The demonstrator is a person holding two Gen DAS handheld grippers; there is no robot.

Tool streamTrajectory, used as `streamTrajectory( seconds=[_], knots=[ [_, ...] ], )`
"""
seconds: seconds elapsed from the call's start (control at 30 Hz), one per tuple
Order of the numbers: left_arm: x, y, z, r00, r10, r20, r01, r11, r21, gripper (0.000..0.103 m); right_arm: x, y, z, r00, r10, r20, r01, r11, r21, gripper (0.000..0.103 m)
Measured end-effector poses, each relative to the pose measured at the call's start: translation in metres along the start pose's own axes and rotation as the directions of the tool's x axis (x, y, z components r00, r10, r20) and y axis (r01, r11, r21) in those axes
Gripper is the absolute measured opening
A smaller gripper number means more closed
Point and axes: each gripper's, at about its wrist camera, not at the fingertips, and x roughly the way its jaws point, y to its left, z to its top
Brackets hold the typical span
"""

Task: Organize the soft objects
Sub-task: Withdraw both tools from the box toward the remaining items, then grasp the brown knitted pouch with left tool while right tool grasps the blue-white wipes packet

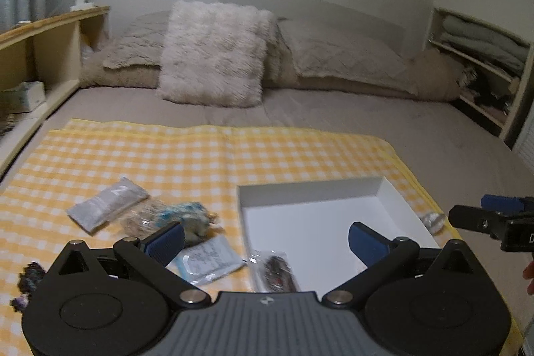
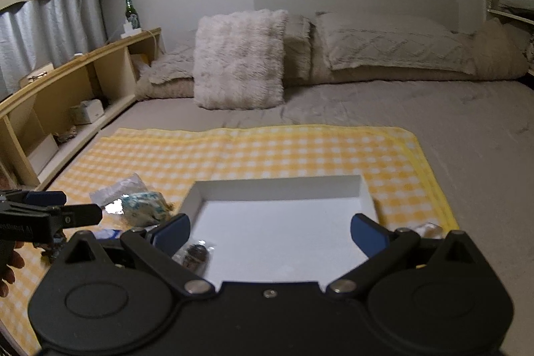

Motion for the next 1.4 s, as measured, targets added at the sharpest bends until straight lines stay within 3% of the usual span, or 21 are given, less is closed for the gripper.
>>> streamTrajectory(
  seconds=[0.53,0.93,1.23,1.4],
  knots=[
    [-0.038,0.127,-0.001,0.981,0.189,0.032,-0.183,0.974,-0.13,0.103,0.051,0.1,0.017,0.989,0.144,-0.032,-0.146,0.987,-0.068,0.103],
    [-0.019,0.199,-0.023,0.942,0.319,-0.106,-0.332,0.933,-0.138,0.103,0.104,0.185,0.004,0.957,0.241,-0.159,-0.268,0.947,-0.179,0.103],
    [0.021,0.246,-0.045,0.916,0.293,-0.275,-0.343,0.927,-0.154,0.103,0.159,0.214,-0.01,0.925,0.241,-0.294,-0.292,0.946,-0.14,0.103],
    [0.038,0.262,-0.055,0.921,0.216,-0.325,-0.293,0.933,-0.21,0.103,0.189,0.219,-0.018,0.89,0.258,-0.376,-0.304,0.95,-0.066,0.103]
  ],
)
